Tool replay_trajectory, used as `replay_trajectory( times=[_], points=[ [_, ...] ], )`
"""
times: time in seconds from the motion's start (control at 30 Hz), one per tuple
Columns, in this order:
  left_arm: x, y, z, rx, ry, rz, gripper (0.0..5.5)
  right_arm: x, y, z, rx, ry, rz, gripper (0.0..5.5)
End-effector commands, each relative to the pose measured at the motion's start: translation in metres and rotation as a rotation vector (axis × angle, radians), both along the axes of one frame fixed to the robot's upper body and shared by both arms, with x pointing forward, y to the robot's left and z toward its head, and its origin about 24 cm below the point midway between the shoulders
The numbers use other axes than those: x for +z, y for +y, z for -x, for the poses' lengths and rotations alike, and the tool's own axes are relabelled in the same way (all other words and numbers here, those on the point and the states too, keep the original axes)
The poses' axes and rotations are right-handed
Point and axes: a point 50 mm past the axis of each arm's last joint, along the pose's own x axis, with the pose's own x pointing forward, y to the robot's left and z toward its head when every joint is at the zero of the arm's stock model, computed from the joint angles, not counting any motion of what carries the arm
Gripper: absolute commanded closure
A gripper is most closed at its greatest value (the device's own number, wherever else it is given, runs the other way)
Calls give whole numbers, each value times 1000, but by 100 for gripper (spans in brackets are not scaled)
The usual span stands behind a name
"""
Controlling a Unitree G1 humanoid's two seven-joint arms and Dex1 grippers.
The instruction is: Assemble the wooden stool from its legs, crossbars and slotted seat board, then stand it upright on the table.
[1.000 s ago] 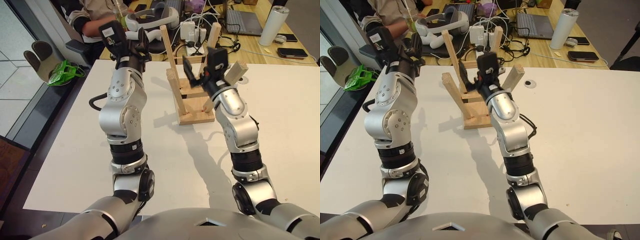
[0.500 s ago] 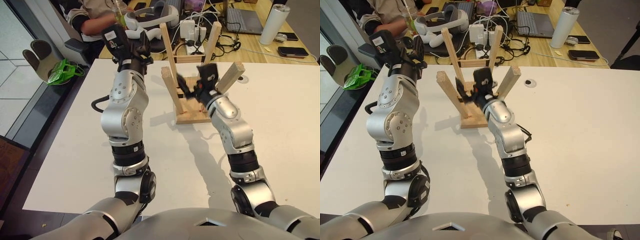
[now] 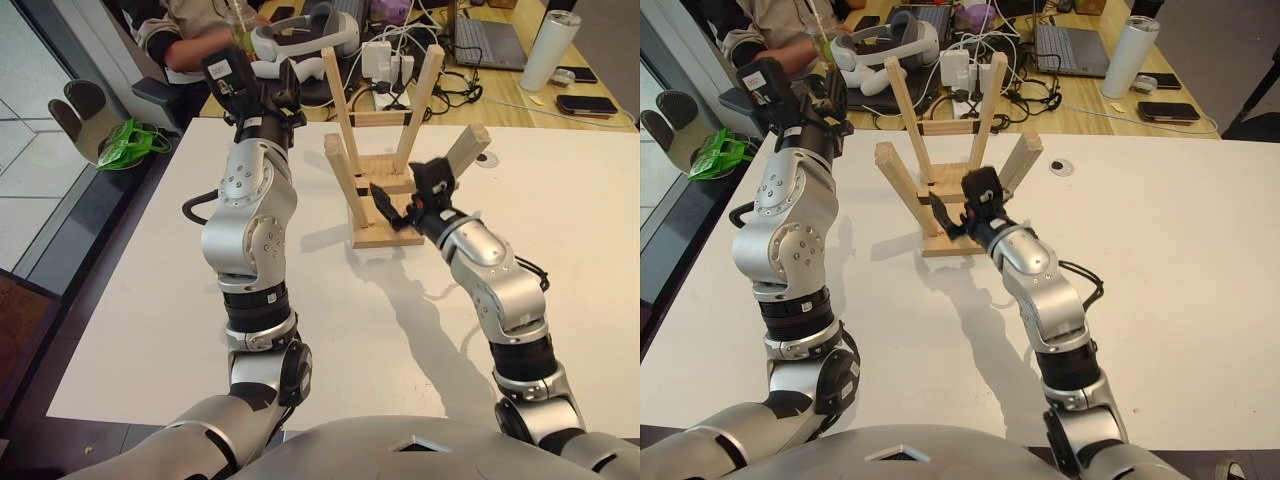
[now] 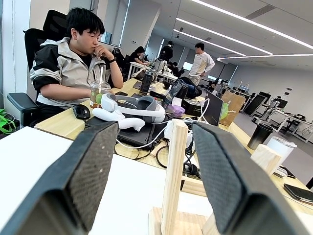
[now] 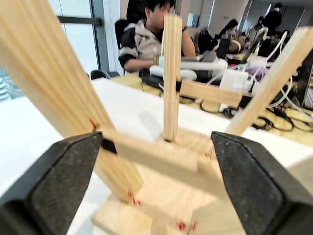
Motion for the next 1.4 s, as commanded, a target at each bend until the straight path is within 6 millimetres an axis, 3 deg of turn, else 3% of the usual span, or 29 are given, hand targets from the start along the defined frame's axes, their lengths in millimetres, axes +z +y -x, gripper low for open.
replay_trajectory(
  times=[0.03, 0.23, 0.3, 0.4, 0.5, 0.57, 0.63, 0.7, 0.73, 0.77, 0.8, 0.93, 1.03, 1.1, 1.17, 1.23, 1.3, 1.33, 1.4],
  points=[
    [-1, -3, 1, 2, 13, -6, 272, -17, 1, -2, -38, 129, 7, 135],
    [12, 5, -3, 15, -31, -8, 272, 31, 19, -12, 29, -68, -189, 135],
    [40, 5, -4, -44, -136, 14, 272, 46, 22, -12, 57, -131, -249, 135],
    [79, 6, -3, -142, -276, 50, 272, 53, 26, -10, 83, -163, -276, 135],
    [96, 0, 1, -237, -337, 53, 272, 48, 29, -5, 94, -146, -265, 135],
    [72, -11, -2, -289, -264, 49, 272, 48, 33, -3, 119, -142, -267, 135],
    [29, -26, -11, -359, -94, -6, 272, 48, 35, -1, 145, -136, -265, 135],
    [-44, -55, -7, -572, 247, -302, 272, 40, 34, 6, 201, -90, -218, 135],
    [-81, -55, 2, -614, 415, -414, 272, 35, 33, 11, 234, -60, -196, 135],
    [-101, -50, 9, -628, 498, -489, 272, 30, 31, 16, 261, -32, -176, 135],
    [-101, -47, 9, -602, 482, -502, 272, 26, 28, 19, 269, -11, -164, 135],
    [-34, -45, -12, -472, 161, -379, 272, 20, 22, 26, 249, 21, -152, 135],
    [14, -41, -14, -413, -37, -250, 272, 26, 29, 30, 326, 12, -160, 135],
    [43, -33, -12, -361, -158, -116, 272, 38, 33, 35, 446, 7, -190, 135],
    [71, -8, -8, -254, -275, 102, 272, 66, 35, 38, 589, -18, -312, 135],
    [81, 22, -7, -133, -329, 247, 272, 106, 28, 26, 604, -105, -490, 135],
    [74, 48, -9, -16, -305, 280, 272, 151, 8, -1, 454, -237, -668, 135],
    [66, 59, -9, 33, -273, 282, 272, 172, -11, -17, 328, -308, -739, 135],
    [45, 73, -5, 101, -201, 237, 308, 199, -75, -51, -73, -450, -806, 172]
  ],
)
